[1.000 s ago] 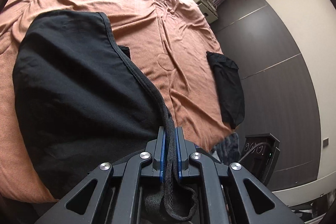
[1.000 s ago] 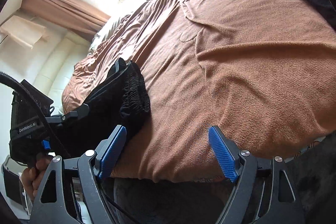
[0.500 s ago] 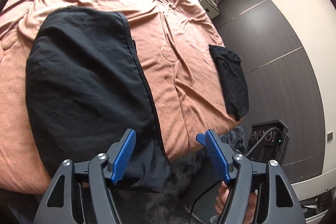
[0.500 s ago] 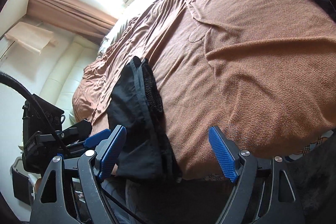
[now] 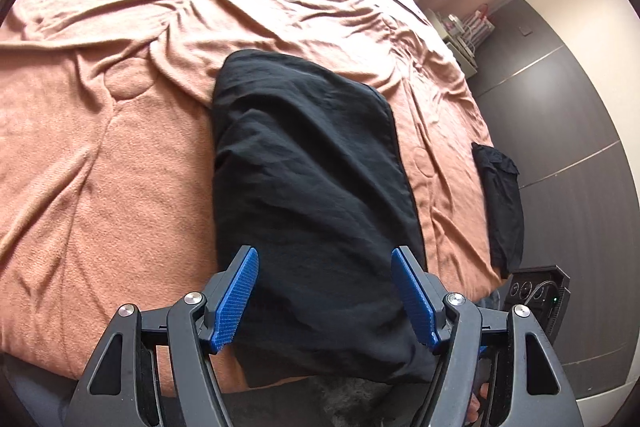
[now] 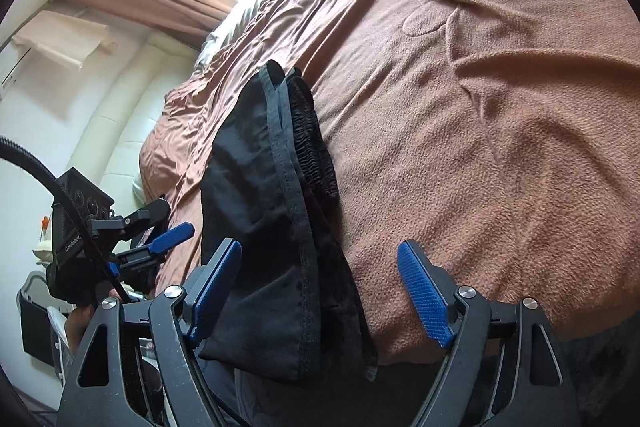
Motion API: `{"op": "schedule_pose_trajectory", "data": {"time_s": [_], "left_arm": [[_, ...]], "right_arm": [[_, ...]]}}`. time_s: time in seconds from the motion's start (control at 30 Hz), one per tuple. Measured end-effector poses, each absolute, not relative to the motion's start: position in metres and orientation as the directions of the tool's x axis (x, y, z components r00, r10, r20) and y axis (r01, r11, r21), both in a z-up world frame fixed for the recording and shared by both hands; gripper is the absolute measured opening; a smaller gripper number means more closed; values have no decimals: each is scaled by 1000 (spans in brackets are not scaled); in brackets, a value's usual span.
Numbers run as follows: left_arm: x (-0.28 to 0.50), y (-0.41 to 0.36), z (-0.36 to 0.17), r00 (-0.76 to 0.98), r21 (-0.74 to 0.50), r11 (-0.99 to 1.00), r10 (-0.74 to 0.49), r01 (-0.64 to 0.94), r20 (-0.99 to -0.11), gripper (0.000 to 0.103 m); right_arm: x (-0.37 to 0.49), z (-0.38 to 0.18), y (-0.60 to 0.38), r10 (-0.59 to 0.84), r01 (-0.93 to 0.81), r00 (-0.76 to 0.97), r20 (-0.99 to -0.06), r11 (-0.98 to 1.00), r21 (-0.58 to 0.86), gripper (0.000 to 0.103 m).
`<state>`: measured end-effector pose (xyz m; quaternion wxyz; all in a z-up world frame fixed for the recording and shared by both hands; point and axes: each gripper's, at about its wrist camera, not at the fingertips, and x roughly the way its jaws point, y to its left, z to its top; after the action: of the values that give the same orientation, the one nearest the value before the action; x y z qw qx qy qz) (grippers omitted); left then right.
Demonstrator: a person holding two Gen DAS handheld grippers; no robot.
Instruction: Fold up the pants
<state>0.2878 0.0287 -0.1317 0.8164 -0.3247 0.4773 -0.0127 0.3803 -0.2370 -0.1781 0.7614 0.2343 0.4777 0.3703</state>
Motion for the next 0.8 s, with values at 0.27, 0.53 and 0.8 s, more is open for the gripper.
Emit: {"op": "schedule_pose_trajectory", "data": {"time_s": [0.27,0.53,0.8], "left_arm": [[290,51,-161,512,-536,768,-323,-350,-796,67],[297,46,-177,476,-530,767,-337,-362,-812,59],[296,46,-170,489,-542,768,-347,-342,-801,59]], "right_arm": [[395,-182,-210,793,-378,208,-573,606,700,33],[386,-177,-214,792,-409,210,-573,604,684,2],[374,-174,-220,770,-439,204,-605,624,646,4]]}}
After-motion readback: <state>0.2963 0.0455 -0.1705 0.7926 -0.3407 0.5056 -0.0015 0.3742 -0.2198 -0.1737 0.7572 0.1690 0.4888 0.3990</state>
